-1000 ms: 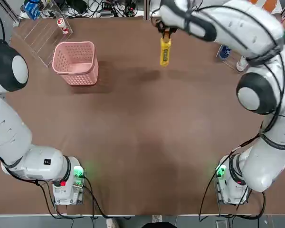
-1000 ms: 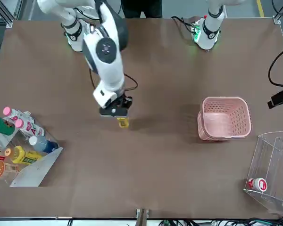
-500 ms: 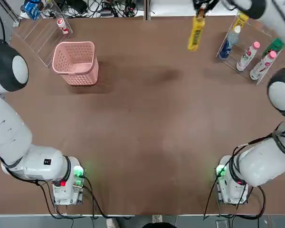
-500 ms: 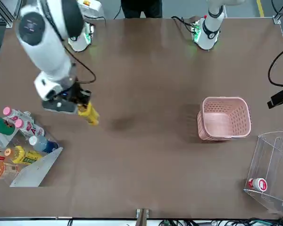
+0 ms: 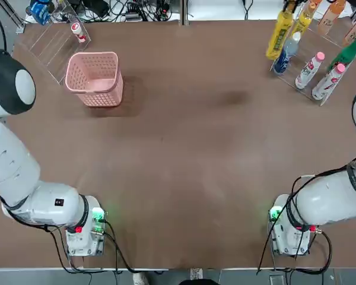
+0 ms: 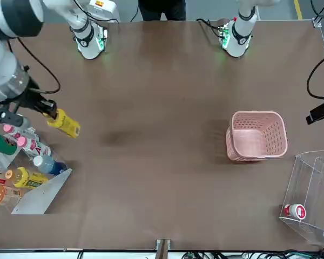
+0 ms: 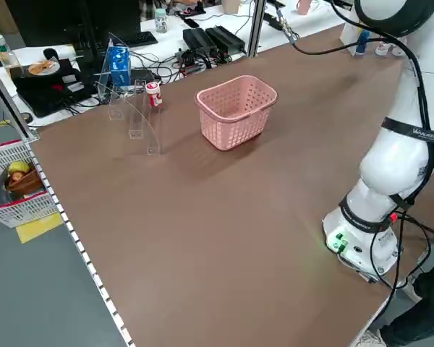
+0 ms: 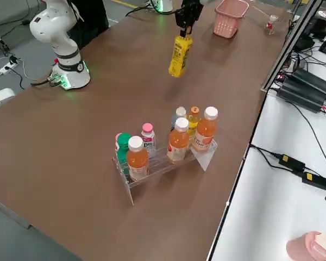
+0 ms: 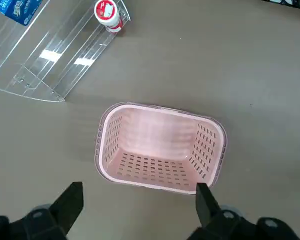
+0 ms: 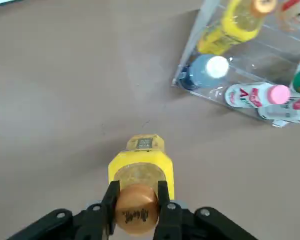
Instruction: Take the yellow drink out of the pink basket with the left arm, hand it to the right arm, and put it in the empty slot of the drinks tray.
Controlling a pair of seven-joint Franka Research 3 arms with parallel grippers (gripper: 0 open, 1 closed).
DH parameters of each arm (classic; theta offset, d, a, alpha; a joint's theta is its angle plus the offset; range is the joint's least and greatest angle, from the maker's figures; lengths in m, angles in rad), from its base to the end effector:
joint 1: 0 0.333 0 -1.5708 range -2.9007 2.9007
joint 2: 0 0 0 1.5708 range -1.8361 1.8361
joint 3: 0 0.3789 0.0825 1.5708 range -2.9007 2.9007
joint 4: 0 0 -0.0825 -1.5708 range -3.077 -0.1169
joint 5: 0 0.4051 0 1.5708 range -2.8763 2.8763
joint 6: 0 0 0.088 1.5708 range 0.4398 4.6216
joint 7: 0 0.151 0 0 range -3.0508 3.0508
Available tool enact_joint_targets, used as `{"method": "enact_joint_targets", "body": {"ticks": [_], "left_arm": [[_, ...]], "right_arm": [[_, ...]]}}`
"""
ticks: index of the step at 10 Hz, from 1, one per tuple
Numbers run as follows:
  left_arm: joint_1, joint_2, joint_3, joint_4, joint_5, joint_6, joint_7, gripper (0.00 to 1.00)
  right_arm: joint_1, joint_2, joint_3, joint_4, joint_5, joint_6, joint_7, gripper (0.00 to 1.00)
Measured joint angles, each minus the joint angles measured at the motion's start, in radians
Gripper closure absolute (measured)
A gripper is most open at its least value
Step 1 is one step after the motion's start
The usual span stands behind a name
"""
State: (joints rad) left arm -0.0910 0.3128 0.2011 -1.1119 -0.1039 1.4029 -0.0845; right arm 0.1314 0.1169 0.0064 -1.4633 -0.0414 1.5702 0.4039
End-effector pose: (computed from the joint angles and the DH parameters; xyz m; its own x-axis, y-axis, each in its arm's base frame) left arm 0.6669 0.0300 0.6590 0.9856 0.1678 -0.0195 0.1685 -0.9849 0.0397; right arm 0.6135 0.0785 0.6266 0.9649 -0.2627 0.0068 -0.2627 -0.9640 0.0413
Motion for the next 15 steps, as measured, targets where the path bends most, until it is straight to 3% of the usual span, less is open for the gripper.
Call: {"method": "enact_joint_targets", "body": {"ticks": [5,11,15], "left_arm": [[0.0,0.0,0.0,0.0,0.0,0.0,0.0,0.0],[-0.001,0.0,0.0,0.0,0.0,0.0,0.0,0.0],[0.0,0.0,0.0,0.0,0.0,0.0,0.0,0.0]], "right_arm": [[-0.168,-0.006,-0.011,0.057,0.003,-0.053,-0.015,0.66],[-0.229,-0.006,-0.012,0.066,0.005,-0.058,-0.022,0.66],[-0.378,-0.004,-0.015,0.066,0.006,-0.035,-0.115,0.66]]}}
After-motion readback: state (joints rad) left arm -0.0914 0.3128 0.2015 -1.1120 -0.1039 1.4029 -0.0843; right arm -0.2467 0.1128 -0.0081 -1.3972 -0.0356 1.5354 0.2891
